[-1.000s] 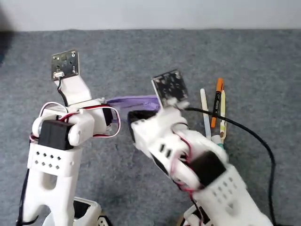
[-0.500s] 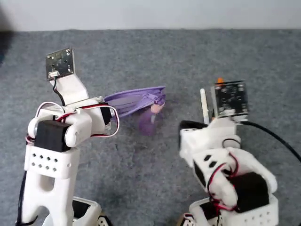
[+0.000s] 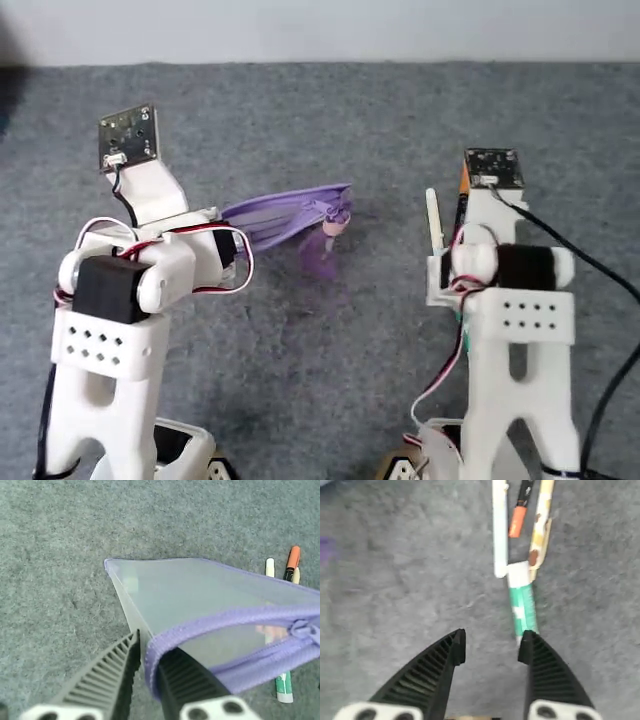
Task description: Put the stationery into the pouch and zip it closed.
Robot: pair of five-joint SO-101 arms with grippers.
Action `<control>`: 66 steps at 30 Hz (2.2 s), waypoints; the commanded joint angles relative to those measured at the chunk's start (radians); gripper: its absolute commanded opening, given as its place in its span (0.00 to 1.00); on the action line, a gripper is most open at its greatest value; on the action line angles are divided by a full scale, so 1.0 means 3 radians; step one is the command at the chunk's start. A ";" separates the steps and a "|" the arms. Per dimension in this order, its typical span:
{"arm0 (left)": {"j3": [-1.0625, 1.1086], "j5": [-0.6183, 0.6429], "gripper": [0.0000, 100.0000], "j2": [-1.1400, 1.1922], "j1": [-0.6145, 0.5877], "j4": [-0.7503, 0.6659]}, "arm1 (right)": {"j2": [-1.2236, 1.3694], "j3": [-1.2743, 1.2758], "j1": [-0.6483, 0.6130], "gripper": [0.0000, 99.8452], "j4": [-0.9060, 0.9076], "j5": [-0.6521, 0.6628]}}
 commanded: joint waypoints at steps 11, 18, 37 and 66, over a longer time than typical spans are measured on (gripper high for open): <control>-0.0171 0.0031 0.01 -0.0005 0.0036 0.0000 | 0.0959 0.0220 0.0335 0.14 -0.0836 0.0614; -0.0171 0.0031 0.01 -0.0005 0.0041 -0.0010 | 0.1440 0.0220 0.0340 0.14 -0.1153 0.0696; -0.0171 0.0031 0.01 -0.0005 0.0041 -0.0020 | 0.2289 0.0220 0.0274 0.13 -0.1583 0.0798; -0.0171 0.0046 0.01 0.0000 0.0041 -0.0056 | -0.1992 0.0215 -0.1256 0.01 -0.0647 -0.0092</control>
